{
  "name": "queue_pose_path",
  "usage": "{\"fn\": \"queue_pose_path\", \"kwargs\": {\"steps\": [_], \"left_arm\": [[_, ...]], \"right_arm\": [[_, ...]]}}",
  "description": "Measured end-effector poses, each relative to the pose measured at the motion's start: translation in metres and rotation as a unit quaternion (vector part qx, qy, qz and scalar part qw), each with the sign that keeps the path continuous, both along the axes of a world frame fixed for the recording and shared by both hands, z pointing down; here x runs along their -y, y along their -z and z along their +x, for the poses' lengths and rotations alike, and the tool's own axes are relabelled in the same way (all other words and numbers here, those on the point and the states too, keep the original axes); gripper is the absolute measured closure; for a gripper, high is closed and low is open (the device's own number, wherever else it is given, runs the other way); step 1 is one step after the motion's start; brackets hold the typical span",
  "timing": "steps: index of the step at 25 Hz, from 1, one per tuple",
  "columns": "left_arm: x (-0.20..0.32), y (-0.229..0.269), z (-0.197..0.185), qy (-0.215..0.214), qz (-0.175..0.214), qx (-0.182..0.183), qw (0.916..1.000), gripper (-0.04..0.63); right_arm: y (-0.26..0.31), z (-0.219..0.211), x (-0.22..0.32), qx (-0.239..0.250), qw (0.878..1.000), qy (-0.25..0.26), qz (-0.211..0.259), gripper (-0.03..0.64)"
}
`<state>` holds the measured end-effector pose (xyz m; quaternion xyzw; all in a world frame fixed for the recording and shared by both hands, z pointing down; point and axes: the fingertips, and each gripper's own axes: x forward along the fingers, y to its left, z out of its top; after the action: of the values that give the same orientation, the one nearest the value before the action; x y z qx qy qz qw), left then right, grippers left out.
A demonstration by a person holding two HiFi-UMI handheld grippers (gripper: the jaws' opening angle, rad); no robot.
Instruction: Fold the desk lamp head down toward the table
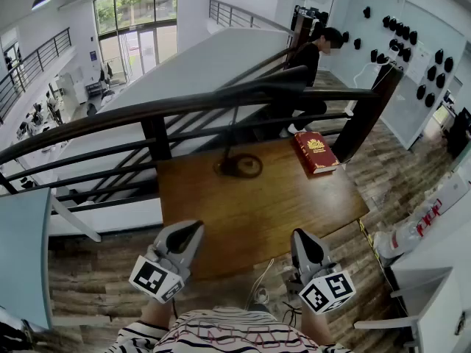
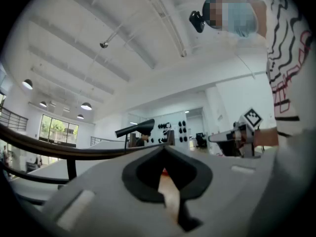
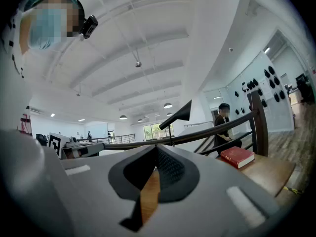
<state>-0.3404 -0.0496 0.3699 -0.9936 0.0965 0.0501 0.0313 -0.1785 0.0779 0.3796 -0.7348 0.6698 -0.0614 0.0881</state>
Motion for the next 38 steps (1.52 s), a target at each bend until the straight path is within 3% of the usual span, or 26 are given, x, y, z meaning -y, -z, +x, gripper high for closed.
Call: {"fn": "queue_pose_path", "kwargs": {"steps": [9, 11, 13, 18, 27, 38], "left_arm": [[0.004, -0.006, 0.016, 0.016, -0.007, -0.011, 0.9998, 0.592], [0.001, -0.008, 0.029, 0.02, -0.007, -0.008, 0.9997, 0.591], [-0.002, -0.009, 0.045, 0.022, -0.008, -0.002, 0.9997, 0.485], [-0.015, -0.008, 0.096, 0.038, -0.007, 0.005, 0.9992, 0.456], [-0.033, -0.009, 0.185, 0.1, -0.004, 0.011, 0.995, 0.393], [-0.063, -0.023, 0.242, 0.18, -0.018, 0.005, 0.9836, 0.387]], "right_arm": [[0.004, 0.019, -0.003, 0.0, 1.0, -0.002, 0.02, 0.615], [0.005, 0.033, -0.003, -0.01, 1.0, -0.004, 0.015, 0.549], [0.005, 0.052, -0.003, -0.015, 1.0, -0.005, 0.014, 0.509], [0.01, 0.102, -0.007, -0.02, 1.0, 0.013, 0.014, 0.432], [0.012, 0.204, -0.007, -0.021, 0.998, 0.061, 0.019, 0.402], [0.005, 0.278, -0.009, -0.024, 0.991, 0.134, 0.016, 0.383]]}}
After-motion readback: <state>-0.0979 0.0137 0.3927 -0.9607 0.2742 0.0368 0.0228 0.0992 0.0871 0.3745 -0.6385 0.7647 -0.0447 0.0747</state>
